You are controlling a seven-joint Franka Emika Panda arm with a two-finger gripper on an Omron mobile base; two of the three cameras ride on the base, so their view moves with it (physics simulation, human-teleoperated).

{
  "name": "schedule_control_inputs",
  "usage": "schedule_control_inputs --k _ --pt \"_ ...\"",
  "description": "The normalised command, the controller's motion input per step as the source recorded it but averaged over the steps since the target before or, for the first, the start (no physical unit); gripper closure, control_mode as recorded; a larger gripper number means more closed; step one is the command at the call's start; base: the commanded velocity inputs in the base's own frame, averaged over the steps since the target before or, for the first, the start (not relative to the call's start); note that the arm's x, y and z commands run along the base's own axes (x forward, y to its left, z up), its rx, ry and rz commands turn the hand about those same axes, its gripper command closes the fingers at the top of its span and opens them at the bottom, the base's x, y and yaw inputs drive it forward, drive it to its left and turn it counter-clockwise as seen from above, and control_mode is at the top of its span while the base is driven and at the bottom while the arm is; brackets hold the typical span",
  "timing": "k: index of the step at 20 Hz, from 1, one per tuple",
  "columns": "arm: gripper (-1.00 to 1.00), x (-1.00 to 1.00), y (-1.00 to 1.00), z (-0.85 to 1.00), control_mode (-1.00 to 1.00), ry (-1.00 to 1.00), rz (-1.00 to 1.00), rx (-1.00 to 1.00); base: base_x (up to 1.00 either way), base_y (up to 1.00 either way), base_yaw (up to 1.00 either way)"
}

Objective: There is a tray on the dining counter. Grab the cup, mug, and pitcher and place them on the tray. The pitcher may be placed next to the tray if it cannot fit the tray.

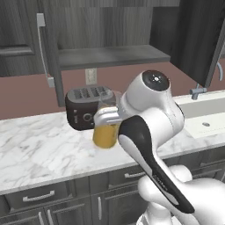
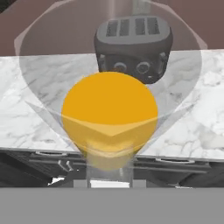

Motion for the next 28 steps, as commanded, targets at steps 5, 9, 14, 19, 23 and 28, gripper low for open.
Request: schedule_control_inputs --k 5,9,14,19,23,28 --pt "1.00 -0.55 -0.10 0.45 -1.00 0.17 0.00 0.00 0.00 0.00 0.00" --pt "1.00 -0.38 -0.10 0.13 -1.00 0.17 0.00 0.00 0.00 0.00 0.00" --pt "1.00 -0.27 -0.05 0.00 -1.00 0.12 0.00 0.00 0.00 0.00 0.00" --pt "1.00 -0.15 0.00 0.00 1.00 0.07 0.00 0.00 -0.21 0.00 0.00" --pt "1.00 0.00 0.00 0.00 1.00 0.00 0.00 0.00 -0.86 0.00 0.00" --pt "1.00 0.00 0.00 0.00 1.00 0.00 0.00 0.00 -1.00 0.00 0.00"
